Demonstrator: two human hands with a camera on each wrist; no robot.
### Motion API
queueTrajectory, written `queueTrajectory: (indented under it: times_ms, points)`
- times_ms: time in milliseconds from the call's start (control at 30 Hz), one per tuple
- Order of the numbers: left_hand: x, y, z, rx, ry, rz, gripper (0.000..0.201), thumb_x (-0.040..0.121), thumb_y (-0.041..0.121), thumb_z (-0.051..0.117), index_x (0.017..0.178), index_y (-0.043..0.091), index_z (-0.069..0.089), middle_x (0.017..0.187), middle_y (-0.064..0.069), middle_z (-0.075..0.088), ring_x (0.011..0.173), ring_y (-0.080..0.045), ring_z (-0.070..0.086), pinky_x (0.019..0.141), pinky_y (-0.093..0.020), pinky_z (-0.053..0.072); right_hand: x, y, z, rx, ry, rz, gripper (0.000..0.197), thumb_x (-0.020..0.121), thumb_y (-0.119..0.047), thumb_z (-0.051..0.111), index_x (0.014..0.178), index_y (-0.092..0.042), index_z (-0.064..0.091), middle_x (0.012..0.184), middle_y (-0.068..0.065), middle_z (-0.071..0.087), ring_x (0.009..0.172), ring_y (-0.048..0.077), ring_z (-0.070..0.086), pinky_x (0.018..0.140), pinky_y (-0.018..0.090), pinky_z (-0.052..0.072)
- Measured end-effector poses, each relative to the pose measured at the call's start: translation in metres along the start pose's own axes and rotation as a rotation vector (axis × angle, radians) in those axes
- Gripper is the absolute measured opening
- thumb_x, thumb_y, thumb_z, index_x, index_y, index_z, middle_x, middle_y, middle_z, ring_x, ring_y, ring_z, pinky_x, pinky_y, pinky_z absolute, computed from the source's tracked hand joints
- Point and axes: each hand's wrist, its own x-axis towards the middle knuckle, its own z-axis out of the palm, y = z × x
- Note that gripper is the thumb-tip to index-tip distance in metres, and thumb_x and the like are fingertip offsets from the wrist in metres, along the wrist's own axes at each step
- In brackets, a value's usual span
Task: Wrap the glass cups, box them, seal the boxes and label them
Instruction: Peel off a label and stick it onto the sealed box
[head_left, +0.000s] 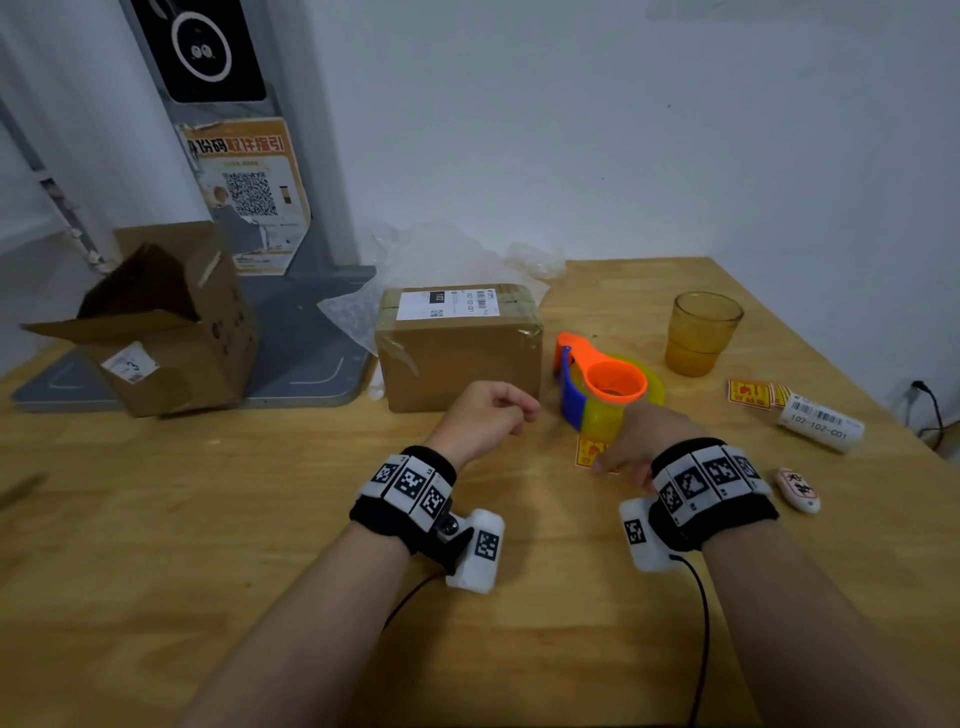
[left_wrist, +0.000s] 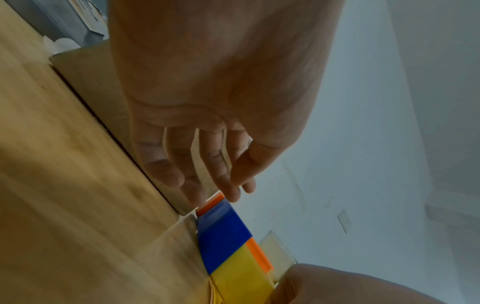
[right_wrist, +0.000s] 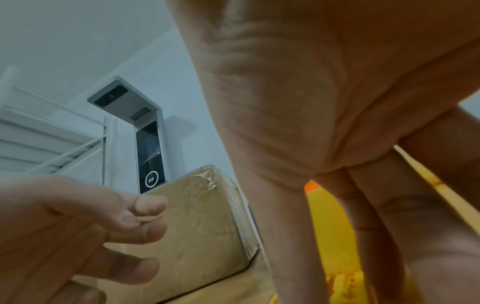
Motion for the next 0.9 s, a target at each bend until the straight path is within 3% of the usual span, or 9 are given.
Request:
queueTrajectory:
  times_ms: [133, 267, 433, 500, 600, 767, 833, 900]
  points:
    - [0.004, -0.005, 0.001, 0.004, 0.008, -0.040, 0.032, 0.093, -0.001, 0.049, 0.092, 0.021, 0.072, 0.095, 0.005, 0.074, 0.077, -0.007, 0.063, 0.053, -0.014, 0.044, 0.003, -0.003, 0.002, -0.026, -0.013, -0.017, 0.036, 0.078, -0.037, 0.087, 0.083, -0.007, 0.068, 0.074, 0.008, 0.072, 0.069, 0.026, 0.068, 0.078, 0.038, 0.060]
    - [0.009, -0.012, 0.009, 0.056, -0.029, -0.087, 0.025, 0.095, 0.006, 0.052, 0.094, 0.024, 0.069, 0.106, 0.000, 0.073, 0.084, -0.012, 0.060, 0.064, -0.029, 0.049, 0.005, -0.009, 0.006, -0.008, -0.067, -0.046, 0.028, 0.085, -0.028, 0.081, 0.078, -0.005, 0.066, 0.070, 0.007, 0.071, 0.054, 0.020, 0.063, 0.063, 0.032, 0.054]
    - [0.016, -0.017, 0.019, 0.128, -0.101, -0.146, 0.024, 0.096, 0.012, 0.056, 0.112, 0.025, 0.068, 0.123, 0.000, 0.065, 0.108, -0.019, 0.061, 0.069, -0.031, 0.054, 0.001, -0.015, 0.011, 0.027, -0.078, -0.077, 0.027, 0.088, -0.027, 0.078, 0.081, -0.003, 0.070, 0.052, 0.001, 0.063, 0.043, 0.015, 0.057, 0.048, 0.022, 0.046]
    - [0.018, -0.015, 0.022, 0.128, -0.099, -0.165, 0.029, 0.097, 0.012, 0.054, 0.120, 0.023, 0.066, 0.125, -0.001, 0.065, 0.112, -0.023, 0.062, 0.071, -0.032, 0.056, 0.002, -0.016, 0.011, 0.061, -0.096, -0.102, 0.026, 0.089, -0.023, 0.076, 0.094, 0.002, 0.074, 0.061, 0.005, 0.065, 0.048, 0.018, 0.057, 0.047, 0.023, 0.046]
    - [0.022, -0.013, 0.026, 0.108, -0.093, -0.193, 0.032, 0.096, 0.009, 0.053, 0.124, 0.020, 0.064, 0.127, -0.005, 0.066, 0.114, -0.024, 0.063, 0.069, -0.031, 0.055, 0.004, -0.023, 0.016, 0.139, -0.159, -0.169, 0.023, 0.091, -0.014, 0.071, 0.110, -0.001, 0.072, 0.069, 0.010, 0.063, 0.056, 0.024, 0.056, 0.045, 0.024, 0.044]
    - [0.027, -0.015, 0.030, 0.078, -0.058, -0.225, 0.034, 0.093, 0.012, 0.066, 0.127, 0.017, 0.061, 0.123, -0.009, 0.068, 0.104, -0.023, 0.064, 0.060, -0.028, 0.051, 0.006, -0.028, 0.020, 0.216, -0.186, -0.214, 0.018, 0.093, -0.016, 0.070, 0.109, -0.006, 0.071, 0.067, 0.007, 0.064, 0.059, 0.026, 0.059, 0.051, 0.029, 0.049]
    - [0.028, -0.015, 0.032, 0.119, -0.051, -0.201, 0.035, 0.093, 0.011, 0.067, 0.127, 0.016, 0.062, 0.118, -0.006, 0.067, 0.104, -0.024, 0.065, 0.067, -0.031, 0.054, 0.005, -0.027, 0.019, 0.239, -0.188, -0.219, 0.014, 0.095, -0.017, 0.068, 0.106, -0.010, 0.072, 0.068, 0.006, 0.066, 0.062, 0.027, 0.061, 0.057, 0.032, 0.052]
    - [0.031, -0.015, 0.032, 0.126, -0.002, -0.170, 0.031, 0.091, 0.003, 0.063, 0.117, 0.019, 0.066, 0.110, -0.003, 0.063, 0.099, -0.023, 0.064, 0.079, -0.037, 0.058, 0.005, -0.026, 0.019, 0.275, -0.202, -0.215, 0.013, 0.095, -0.017, 0.067, 0.105, -0.009, 0.072, 0.069, 0.007, 0.066, 0.063, 0.028, 0.060, 0.061, 0.035, 0.052]
